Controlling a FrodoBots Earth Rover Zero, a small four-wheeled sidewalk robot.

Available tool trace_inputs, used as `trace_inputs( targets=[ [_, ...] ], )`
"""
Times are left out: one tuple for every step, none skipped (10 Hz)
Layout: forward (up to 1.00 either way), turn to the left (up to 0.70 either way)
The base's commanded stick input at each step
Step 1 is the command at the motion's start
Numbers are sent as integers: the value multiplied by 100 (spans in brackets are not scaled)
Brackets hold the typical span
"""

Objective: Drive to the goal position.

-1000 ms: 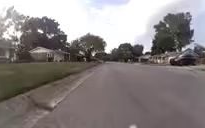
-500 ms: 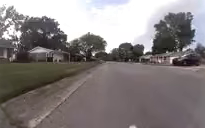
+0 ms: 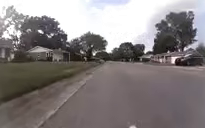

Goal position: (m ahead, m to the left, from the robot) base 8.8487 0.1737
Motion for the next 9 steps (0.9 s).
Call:
trace_inputs(
  targets=[
    [100,0],
    [100,0],
    [100,0],
    [100,0],
    [100,0],
    [100,0],
    [100,0],
    [100,-16],
    [100,-22]
  ],
)
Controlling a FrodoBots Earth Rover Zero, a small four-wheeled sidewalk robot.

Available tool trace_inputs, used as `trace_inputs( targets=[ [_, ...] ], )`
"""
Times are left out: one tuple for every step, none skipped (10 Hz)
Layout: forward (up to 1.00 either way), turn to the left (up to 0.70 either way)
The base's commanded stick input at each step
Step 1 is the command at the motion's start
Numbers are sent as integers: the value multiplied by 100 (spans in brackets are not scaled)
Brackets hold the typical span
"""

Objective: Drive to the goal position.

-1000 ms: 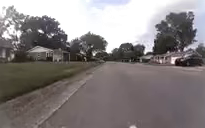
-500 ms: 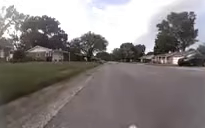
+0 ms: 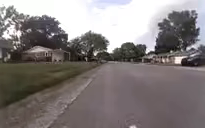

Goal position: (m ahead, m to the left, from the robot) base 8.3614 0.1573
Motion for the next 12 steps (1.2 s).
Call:
trace_inputs(
  targets=[
    [100,-18],
    [100,-14],
    [100,-9],
    [100,-5],
    [100,-1],
    [100,0],
    [100,0],
    [100,0],
    [100,0],
    [100,0],
    [100,0],
    [100,0]
  ],
)
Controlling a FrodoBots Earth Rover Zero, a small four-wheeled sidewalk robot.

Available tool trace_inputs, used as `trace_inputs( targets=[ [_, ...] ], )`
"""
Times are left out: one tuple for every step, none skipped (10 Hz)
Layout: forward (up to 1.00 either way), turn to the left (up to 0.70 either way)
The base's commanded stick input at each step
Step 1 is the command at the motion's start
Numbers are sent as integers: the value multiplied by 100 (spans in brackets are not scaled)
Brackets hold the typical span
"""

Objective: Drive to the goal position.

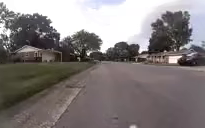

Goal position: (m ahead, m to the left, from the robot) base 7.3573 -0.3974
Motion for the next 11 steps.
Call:
trace_inputs(
  targets=[
    [100,0],
    [100,0],
    [100,0],
    [100,0],
    [100,0],
    [100,0],
    [100,-1],
    [100,-5],
    [100,-8],
    [100,-12],
    [100,-15]
  ],
)
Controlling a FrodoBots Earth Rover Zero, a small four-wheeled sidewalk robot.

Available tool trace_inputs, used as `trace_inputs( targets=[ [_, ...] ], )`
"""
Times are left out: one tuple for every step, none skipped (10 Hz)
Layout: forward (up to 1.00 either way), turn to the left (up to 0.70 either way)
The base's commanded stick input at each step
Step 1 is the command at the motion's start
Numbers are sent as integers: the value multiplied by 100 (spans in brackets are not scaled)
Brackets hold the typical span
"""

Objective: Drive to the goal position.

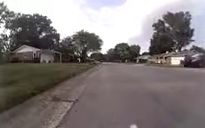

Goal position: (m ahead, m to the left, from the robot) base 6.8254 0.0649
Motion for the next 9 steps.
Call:
trace_inputs(
  targets=[
    [100,-19],
    [100,-14],
    [100,-6],
    [100,-4],
    [100,-3],
    [100,-1],
    [100,0],
    [100,0],
    [100,0]
  ],
)
